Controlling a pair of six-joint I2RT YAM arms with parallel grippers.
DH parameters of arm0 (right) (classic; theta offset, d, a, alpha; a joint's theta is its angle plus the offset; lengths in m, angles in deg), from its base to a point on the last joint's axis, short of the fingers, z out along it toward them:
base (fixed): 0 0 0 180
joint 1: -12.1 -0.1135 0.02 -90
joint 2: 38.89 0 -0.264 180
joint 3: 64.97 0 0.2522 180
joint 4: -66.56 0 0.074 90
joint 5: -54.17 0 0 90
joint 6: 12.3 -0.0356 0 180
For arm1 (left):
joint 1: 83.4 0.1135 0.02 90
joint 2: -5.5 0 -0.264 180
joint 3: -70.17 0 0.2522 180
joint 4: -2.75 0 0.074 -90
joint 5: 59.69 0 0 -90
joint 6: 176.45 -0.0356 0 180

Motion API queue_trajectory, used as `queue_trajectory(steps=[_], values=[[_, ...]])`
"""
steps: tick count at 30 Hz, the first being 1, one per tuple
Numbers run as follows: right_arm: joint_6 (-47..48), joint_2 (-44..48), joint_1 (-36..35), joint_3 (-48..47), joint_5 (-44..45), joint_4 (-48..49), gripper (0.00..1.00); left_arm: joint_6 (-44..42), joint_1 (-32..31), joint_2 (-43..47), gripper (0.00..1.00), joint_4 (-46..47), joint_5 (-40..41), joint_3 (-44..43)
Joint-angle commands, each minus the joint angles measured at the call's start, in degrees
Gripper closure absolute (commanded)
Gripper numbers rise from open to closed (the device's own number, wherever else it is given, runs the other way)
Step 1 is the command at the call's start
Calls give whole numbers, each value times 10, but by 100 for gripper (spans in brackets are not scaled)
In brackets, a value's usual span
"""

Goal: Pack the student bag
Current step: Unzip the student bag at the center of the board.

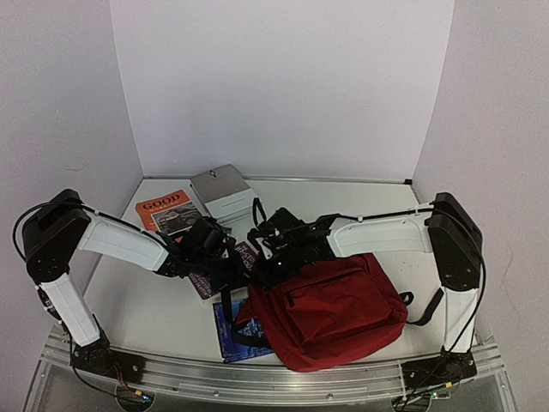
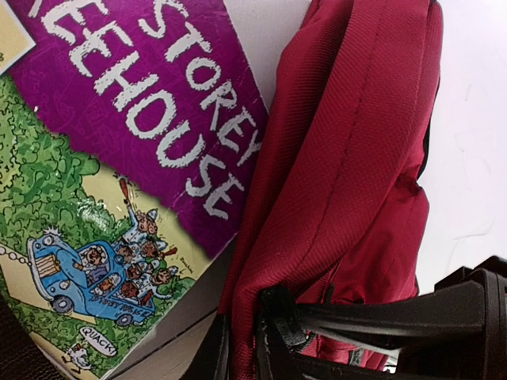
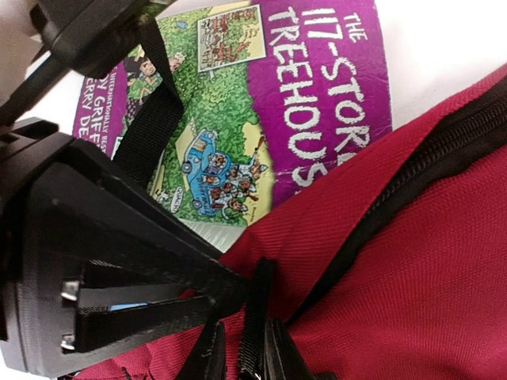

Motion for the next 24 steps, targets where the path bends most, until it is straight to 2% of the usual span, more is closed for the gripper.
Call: queue_trajectory(steps=[1, 3, 14, 19, 24], values=[[-6, -7, 0, -10, 3, 15, 83, 10, -5, -7, 95, 33, -6, -2], [-7, -8, -1, -10, 6, 15, 84, 13, -6, -5, 99, 35, -3, 1], [-18, -20, 0, -3, 49, 14, 85, 19, -9, 22, 100, 29, 19, 20], [-26, -18, 0, -1, 28, 30, 98, 21, -9, 24, 100, 29, 21, 23], [-44, 19, 0, 3, 66, 58, 100, 21, -10, 25, 100, 27, 23, 26]])
